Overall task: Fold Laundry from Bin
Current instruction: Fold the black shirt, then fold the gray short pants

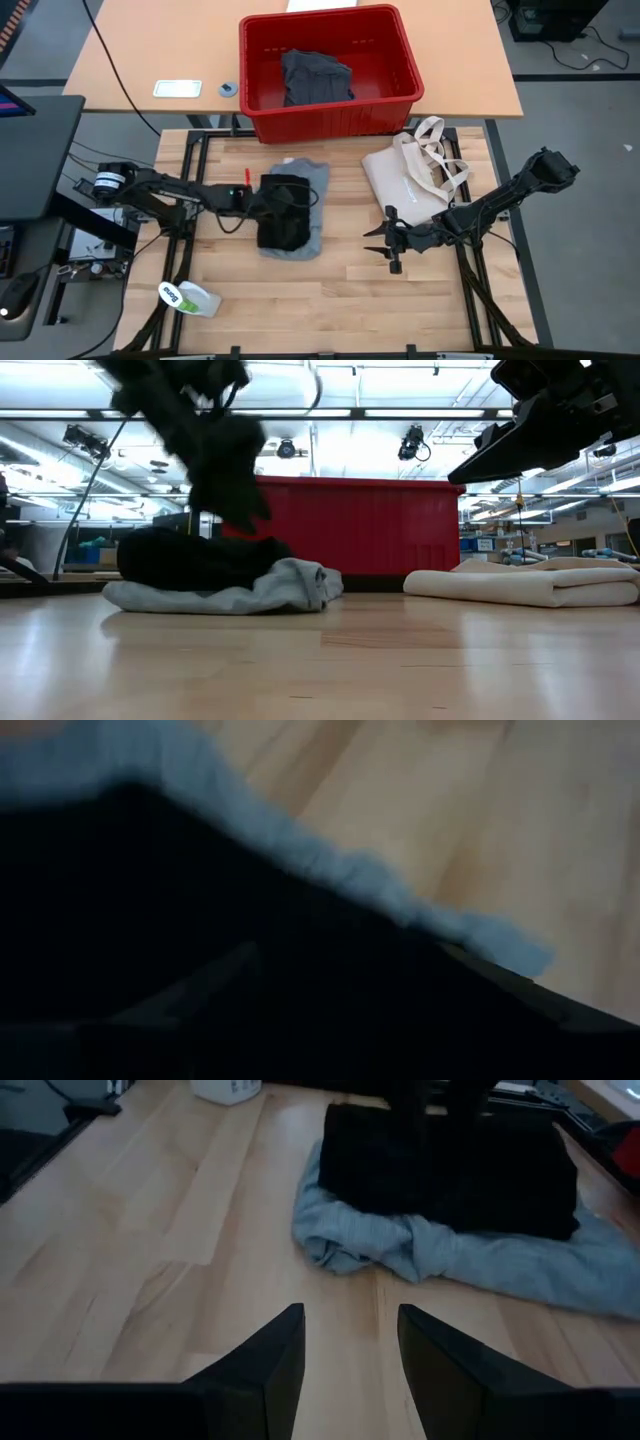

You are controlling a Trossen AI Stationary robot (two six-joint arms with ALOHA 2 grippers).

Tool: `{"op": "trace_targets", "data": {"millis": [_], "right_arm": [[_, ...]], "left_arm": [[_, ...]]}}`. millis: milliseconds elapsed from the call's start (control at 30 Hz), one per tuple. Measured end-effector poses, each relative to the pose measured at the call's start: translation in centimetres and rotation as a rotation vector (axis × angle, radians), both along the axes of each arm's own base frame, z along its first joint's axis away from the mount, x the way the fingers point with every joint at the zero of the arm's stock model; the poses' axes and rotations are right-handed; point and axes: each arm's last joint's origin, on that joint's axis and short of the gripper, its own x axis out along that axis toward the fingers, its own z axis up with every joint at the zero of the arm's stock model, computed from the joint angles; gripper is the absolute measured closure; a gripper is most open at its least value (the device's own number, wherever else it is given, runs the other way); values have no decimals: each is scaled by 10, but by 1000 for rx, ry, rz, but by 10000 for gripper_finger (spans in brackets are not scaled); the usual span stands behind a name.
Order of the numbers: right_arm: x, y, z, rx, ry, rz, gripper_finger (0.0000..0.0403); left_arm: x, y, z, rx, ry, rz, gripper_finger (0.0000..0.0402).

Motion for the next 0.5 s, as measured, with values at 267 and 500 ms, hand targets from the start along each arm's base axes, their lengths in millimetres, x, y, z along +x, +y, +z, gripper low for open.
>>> {"op": "trace_targets", "data": {"millis": [267, 500], "right_arm": [[-7, -4, 15, -39, -62, -17, 234], [2, -30, 20, -85, -78, 83, 235]], "left_arm": [[21, -6, 96, 149, -27, -112, 107], [39, 4, 142, 468, -270, -225, 107]]}}
